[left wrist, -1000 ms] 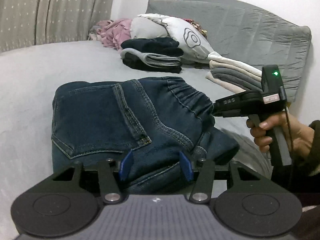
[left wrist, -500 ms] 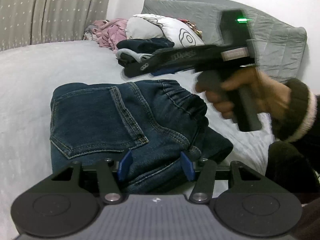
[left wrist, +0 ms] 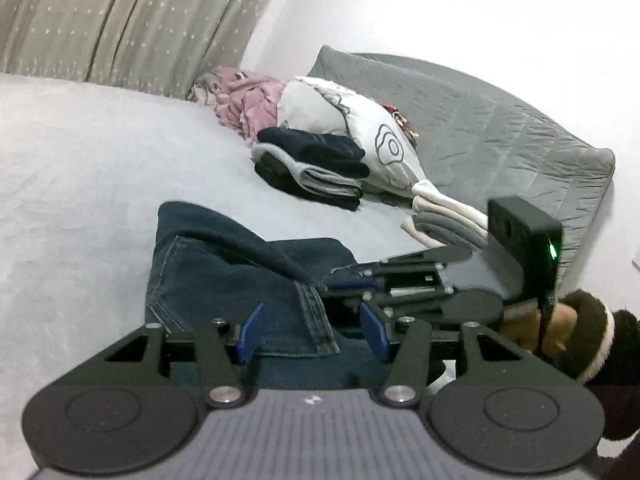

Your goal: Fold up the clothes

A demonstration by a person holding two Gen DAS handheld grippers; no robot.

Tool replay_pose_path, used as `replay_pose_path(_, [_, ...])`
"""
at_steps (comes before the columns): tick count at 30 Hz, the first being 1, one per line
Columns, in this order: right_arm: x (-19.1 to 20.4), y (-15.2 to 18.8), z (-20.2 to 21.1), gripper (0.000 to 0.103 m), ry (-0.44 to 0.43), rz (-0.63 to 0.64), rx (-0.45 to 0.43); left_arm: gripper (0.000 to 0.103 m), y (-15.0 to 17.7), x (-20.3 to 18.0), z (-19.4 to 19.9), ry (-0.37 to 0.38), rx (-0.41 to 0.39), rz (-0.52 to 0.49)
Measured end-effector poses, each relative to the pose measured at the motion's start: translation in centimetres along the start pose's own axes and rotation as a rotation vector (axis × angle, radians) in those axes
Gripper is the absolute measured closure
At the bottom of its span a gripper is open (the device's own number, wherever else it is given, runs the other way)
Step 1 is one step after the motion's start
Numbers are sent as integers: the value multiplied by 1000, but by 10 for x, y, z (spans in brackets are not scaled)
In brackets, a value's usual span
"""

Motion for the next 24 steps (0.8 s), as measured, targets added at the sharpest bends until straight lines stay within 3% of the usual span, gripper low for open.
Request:
replay_pose_path(3, [-9, -6, 0, 79, 24, -43, -16, 50, 17, -13, -17, -7, 70, -70])
replay_pose_path(4, [-15, -11, 2, 65, 27, -71, -23, 50, 22, -19, -19, -16, 73, -107])
replay_pose_path(5, [-19, -14, 4, 46, 21, -96, -31, 50, 24, -21, -19, -19, 69, -115])
replay_pose_path(7, [-38, -29, 10, 27, -21, -212, -78, 50, 25, -20, -18, -17, 64, -104])
replay_pose_path(11, [-65, -49, 0, 27, -40, -348, -94, 50, 27, -17, -18, -14, 60, -85])
replay_pose_path(15, [-85, -54, -46, 33, -27, -410, 51, 50, 31, -21, -17, -22, 63, -111])
replay_pose_path(17, [-91, -54, -67, 39, -52, -465, 96, 50, 34, -22, -16, -23, 67, -122])
replay_pose_path(21, [-101, -56, -106, 40, -147, -594, 172, 50, 33, -22, -16, -22, 64, -121])
replay_pose_path(22, [-99, -56, -114, 47, -168, -599, 196, 50, 34, -23, -16, -22, 63, -121])
replay_pose_path(23, [-93, -57, -120, 70, -168, -563, 222, 50, 34, -23, -15, -24, 58, -124])
replay_pose_path(24, [-87, -59, -122, 77, -159, -524, 229, 50, 34, -24, -14, -24, 52, -132])
Point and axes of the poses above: each gripper's, at about its wrist camera, not at the fingertips, and z roughly against the way its jaws point, x to its left, y to its underside, the point moved 1 cm from there along -z, roughly the way its jaws point, and after that the axes turned 8 degrees about -x, right-handed, at the moved point
